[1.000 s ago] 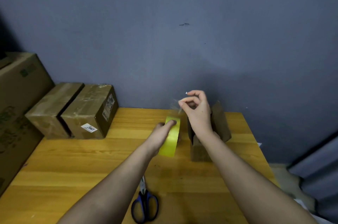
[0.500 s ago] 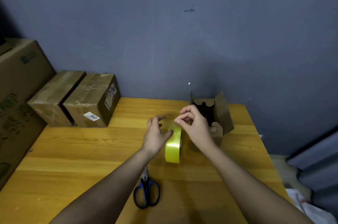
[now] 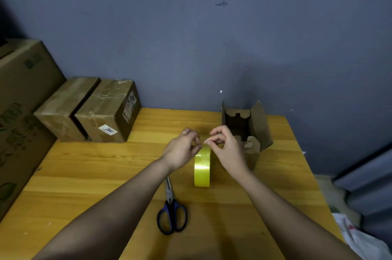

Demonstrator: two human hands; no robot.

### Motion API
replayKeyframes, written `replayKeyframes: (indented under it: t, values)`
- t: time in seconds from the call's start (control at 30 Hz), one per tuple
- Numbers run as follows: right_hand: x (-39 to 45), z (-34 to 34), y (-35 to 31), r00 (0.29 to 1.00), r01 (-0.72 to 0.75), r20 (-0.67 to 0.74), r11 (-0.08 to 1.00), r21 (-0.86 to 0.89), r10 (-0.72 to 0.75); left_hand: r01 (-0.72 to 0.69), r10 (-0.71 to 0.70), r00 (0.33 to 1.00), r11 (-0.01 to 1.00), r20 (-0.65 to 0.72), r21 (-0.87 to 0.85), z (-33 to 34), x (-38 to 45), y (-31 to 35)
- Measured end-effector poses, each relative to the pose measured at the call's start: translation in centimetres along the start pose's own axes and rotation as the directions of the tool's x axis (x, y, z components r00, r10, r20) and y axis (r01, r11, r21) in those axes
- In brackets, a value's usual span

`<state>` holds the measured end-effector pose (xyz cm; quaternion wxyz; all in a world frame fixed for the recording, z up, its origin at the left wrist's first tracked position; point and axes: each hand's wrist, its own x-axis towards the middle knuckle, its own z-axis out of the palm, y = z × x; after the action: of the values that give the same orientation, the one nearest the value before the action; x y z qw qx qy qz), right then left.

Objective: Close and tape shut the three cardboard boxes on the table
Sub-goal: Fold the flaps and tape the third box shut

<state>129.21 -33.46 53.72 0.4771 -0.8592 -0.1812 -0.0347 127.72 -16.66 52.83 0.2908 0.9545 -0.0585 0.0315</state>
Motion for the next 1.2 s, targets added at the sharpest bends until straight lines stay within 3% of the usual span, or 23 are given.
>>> replayKeyframes:
  t: [0.23,0.37,0.5,0.57,0.67,0.77,0.83,0.87,0.93,1.0,1.1,1.2]
  values:
    - [-0.3,0.2,0.2,0.997,-0.009,0.069,0.989,-0.149,0.019,0.049,-0.034,0.988,0.994,0.150,-0.099,1.5,0.0,-0.8]
    - [-0.1,0.4,0.2,0.994,0.090,0.087,0.943,-0.320,-0.065,0.063,-0.049,0.985,0.994,0.163,-0.085,1.8,0.0,-1.1]
    - [-0.1,0.7,0.1,0.958,0.284,0.147,0.755,-0.592,-0.245,0.050,-0.033,0.984,0.994,0.173,-0.097,2.1,0.0,-1.4]
    - [-0.3,0.8,-0.1,0.940,0.303,0.107,0.650,-0.697,-0.323,0.044,-0.024,0.985,0.992,0.169,-0.116,2.0,0.0,-1.6]
    - [-0.1,0.2,-0.8,0.922,0.278,0.003,0.655,-0.703,-0.387,0.091,-0.066,0.984,0.985,0.167,-0.144,1.8,0.3,-2.0]
    - [-1.7,0.5,-1.0,0.870,0.459,0.156,0.652,-0.604,-0.469,0.133,-0.100,0.977,0.976,0.187,-0.174,1.7,0.9,-2.4]
    - [-3.8,2.0,-0.5,0.848,0.531,0.355,0.628,-0.569,-0.394,0.147,-0.110,0.975,0.972,0.195,-0.186,1.8,1.4,-2.4]
    - [-4.7,3.0,-0.4,0.833,0.530,0.477,0.647,-0.548,-0.278,0.152,-0.113,0.973,0.971,0.200,-0.187,1.8,1.5,-2.3]
    - [-6.2,5.2,-0.2,0.741,0.480,0.672,0.694,-0.537,0.009,0.155,-0.112,0.969,0.969,0.219,-0.191,1.8,1.8,-2.0]
    - [-7.3,7.6,0.0,0.672,0.399,0.716,0.721,-0.567,0.192,0.163,-0.114,0.967,0.965,0.230,-0.205,1.9,1.9,-1.8]
    - [-8.3,10.8,0.2,0.657,0.261,0.666,0.722,-0.640,0.353,0.187,-0.131,0.963,0.954,0.234,-0.235,2.1,1.9,-1.7]
    - [-9.2,13.3,0.6,0.643,0.230,0.626,0.668,-0.707,0.441,0.208,-0.145,0.960,0.942,0.240,-0.264,2.0,1.9,-1.5]
